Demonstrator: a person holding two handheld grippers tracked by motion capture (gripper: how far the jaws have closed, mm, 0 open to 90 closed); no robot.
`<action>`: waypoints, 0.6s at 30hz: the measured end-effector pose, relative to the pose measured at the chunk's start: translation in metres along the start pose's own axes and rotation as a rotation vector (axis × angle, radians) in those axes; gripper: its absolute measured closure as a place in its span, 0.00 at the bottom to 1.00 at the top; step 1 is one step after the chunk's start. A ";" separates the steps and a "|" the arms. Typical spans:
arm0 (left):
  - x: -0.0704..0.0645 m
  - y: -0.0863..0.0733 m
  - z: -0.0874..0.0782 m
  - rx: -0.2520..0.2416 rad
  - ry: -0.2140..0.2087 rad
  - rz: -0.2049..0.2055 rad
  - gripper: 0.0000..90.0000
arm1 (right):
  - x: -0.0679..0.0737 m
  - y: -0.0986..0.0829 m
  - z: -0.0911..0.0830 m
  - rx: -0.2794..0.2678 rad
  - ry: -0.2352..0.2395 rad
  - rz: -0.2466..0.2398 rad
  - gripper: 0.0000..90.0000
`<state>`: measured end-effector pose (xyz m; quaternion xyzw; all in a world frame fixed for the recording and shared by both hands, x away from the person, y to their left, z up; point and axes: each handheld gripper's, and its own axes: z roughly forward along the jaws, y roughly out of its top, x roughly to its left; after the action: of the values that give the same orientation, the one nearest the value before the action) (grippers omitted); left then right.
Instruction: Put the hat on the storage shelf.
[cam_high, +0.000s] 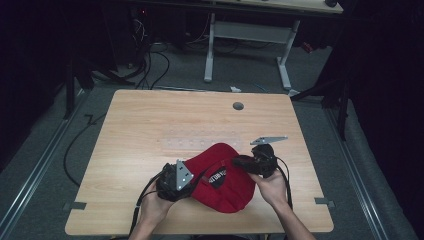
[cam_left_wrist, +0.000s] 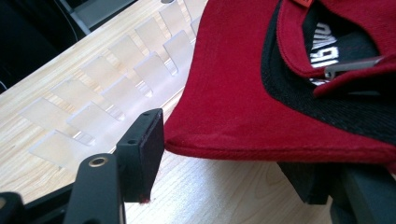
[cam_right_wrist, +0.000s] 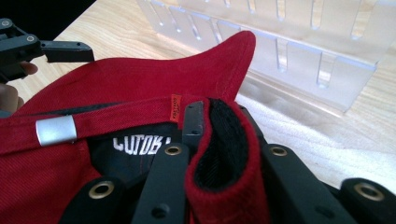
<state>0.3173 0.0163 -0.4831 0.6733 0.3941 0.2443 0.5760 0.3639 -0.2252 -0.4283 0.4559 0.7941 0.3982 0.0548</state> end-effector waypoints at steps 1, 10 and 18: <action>-0.002 -0.001 0.001 0.000 -0.004 0.019 0.41 | 0.001 0.000 0.000 0.003 0.001 0.003 0.88; -0.012 -0.005 0.002 0.027 -0.042 0.094 0.55 | -0.001 0.003 0.001 0.017 0.028 0.026 0.88; -0.011 -0.002 -0.006 0.044 -0.107 0.088 0.66 | -0.002 0.003 0.002 0.020 0.052 0.033 0.87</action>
<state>0.3057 0.0107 -0.4825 0.7147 0.3380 0.2243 0.5698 0.3681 -0.2252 -0.4284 0.4591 0.7915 0.4027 0.0231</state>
